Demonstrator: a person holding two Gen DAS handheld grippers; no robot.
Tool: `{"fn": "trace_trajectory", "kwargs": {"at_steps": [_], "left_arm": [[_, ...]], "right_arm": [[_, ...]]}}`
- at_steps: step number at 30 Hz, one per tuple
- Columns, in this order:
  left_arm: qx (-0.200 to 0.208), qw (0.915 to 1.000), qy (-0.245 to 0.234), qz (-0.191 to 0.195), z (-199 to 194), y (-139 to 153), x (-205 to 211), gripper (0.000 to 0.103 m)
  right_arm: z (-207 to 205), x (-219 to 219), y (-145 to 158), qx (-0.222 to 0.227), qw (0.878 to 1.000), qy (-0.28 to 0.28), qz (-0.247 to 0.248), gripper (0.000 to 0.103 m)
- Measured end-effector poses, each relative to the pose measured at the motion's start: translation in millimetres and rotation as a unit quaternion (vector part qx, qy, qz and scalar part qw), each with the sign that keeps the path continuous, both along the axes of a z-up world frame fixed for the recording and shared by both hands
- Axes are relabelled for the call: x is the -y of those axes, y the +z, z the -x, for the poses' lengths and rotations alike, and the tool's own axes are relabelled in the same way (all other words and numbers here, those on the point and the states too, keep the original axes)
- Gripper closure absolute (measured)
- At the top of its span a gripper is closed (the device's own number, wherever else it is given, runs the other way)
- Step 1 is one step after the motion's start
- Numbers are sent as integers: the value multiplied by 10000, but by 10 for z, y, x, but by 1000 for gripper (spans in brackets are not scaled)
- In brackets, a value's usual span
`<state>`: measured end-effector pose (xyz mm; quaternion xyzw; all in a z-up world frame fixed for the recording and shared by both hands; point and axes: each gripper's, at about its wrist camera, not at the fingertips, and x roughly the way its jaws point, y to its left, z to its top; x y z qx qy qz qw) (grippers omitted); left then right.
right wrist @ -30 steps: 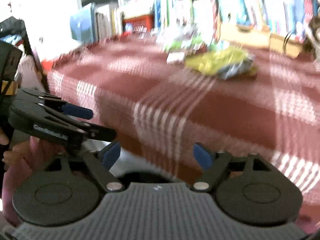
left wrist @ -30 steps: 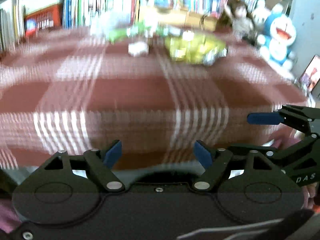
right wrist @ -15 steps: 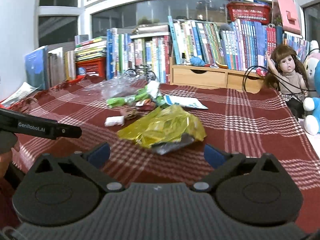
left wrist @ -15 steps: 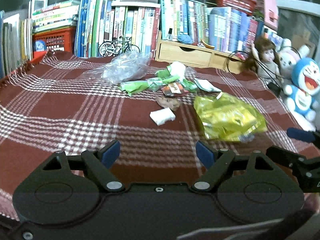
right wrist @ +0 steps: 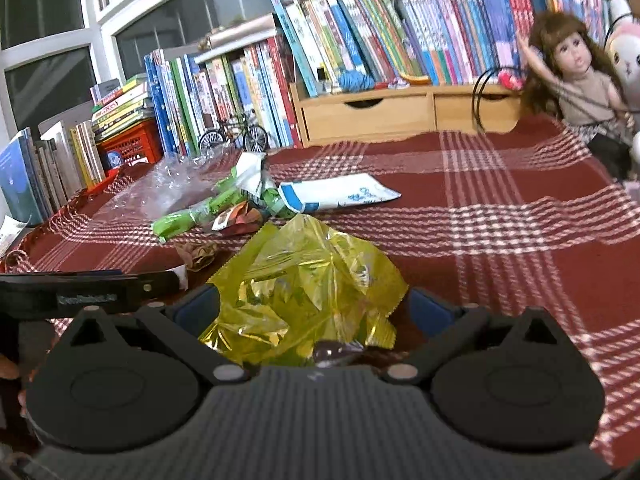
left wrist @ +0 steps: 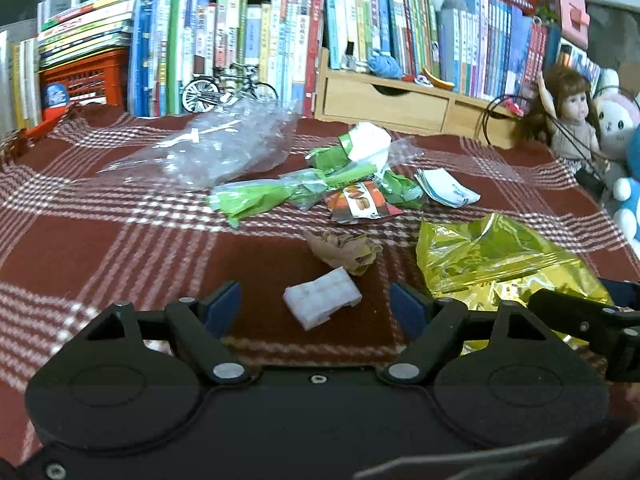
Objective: Collect trash
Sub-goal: 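Grasp the white paper packet with the left tool while the right tool grasps the gold foil bag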
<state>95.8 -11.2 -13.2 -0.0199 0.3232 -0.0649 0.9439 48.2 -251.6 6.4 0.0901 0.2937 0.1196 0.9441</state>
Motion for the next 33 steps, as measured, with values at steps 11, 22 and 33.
{"fn": "trace_trajectory", "kwargs": {"at_steps": [11, 22, 33], "left_arm": [[126, 9994, -294, -143, -12, -47, 108, 62], [444, 9981, -421, 103, 425, 183, -16, 62], [578, 9971, -469, 164, 765, 379, -84, 62]], "right_arm": [[-22, 5, -62, -164, 9996, 200, -126, 44], [219, 148, 263, 417, 9990, -74, -136, 50], [444, 246, 492, 750, 9969, -190, -115, 53]]}}
